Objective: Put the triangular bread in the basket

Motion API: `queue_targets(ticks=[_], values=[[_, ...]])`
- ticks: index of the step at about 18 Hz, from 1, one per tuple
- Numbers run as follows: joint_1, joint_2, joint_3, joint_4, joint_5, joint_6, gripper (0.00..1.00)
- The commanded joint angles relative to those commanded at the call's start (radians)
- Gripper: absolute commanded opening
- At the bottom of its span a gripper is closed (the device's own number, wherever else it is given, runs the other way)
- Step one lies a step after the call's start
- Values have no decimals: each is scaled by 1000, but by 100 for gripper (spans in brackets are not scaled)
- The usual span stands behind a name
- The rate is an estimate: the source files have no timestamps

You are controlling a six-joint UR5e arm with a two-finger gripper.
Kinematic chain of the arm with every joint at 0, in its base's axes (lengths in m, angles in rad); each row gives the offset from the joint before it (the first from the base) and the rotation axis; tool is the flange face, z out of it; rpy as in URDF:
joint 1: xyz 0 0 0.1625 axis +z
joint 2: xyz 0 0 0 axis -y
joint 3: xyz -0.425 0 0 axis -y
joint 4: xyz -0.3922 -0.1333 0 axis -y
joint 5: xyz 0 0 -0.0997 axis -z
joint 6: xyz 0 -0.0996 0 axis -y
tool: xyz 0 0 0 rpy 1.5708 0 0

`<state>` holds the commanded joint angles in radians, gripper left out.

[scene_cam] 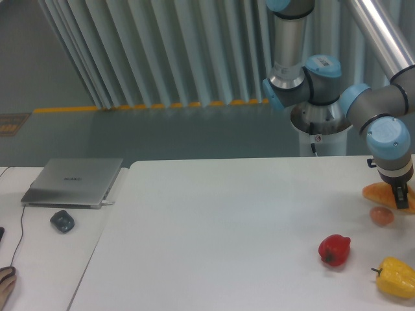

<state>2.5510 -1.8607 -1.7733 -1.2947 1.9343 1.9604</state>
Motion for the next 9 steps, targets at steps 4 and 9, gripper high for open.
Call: queue_targets(ticks=[4,9], values=[[0,-8,-8,35,0,-8,50],[9,-8,-5,37,-2,-12,0]])
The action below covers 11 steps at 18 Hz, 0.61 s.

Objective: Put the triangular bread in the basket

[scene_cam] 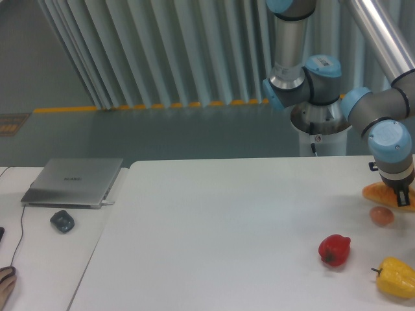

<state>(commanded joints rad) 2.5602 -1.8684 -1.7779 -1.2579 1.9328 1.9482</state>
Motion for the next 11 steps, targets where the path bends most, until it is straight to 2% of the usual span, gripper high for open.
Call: queue_targets(ticks=[6,9,11], values=[[8,14,51,-14,-26,17,0],[23,72,89,-26,-127,18,0],[34,83,127,-60,-187,17,0]])
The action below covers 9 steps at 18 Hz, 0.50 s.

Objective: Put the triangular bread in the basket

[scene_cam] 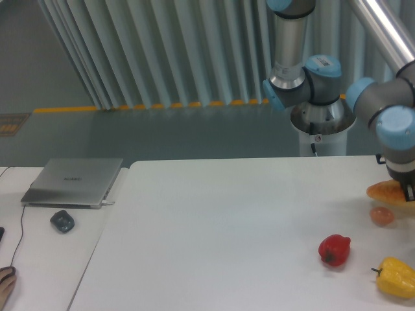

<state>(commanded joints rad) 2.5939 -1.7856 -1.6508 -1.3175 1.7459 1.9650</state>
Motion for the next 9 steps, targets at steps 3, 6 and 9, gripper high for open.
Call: queue_targets(ticks=[3,6,9], values=[[46,17,55,-25,-126,-9,0],[141,25,101,-46,-163,46,0],[235,25,101,-46,-161,216,0]])
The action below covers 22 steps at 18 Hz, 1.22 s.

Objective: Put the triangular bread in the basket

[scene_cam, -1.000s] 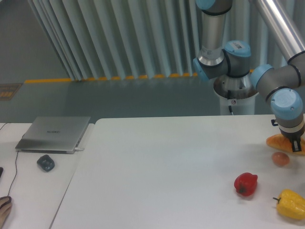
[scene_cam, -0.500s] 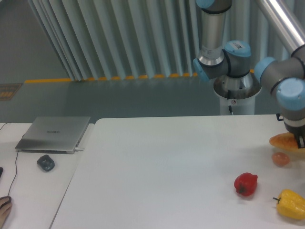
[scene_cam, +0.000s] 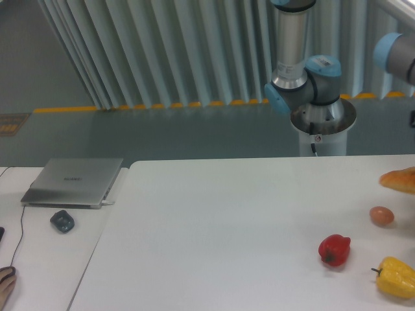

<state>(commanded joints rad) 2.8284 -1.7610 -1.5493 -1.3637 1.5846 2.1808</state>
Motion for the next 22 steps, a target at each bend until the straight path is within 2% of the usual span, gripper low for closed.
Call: queue_targets(ticks=[8,10,11,13,15,18,19,20,22], values=[[161,-21,-5,20,0,283,0],[195,-43,-6,60,2,356,0],[225,-63,-5,98,2,426,0],[270,-95,3,115,0,515,0],[284,-107,8,115,-2,547,3],[284,-104,8,114,-5,547,57],[284,-104,8,114,-8,547,81],[284,-104,8,114,-12,547,100],[286,-101,8,110,-34,545,100]])
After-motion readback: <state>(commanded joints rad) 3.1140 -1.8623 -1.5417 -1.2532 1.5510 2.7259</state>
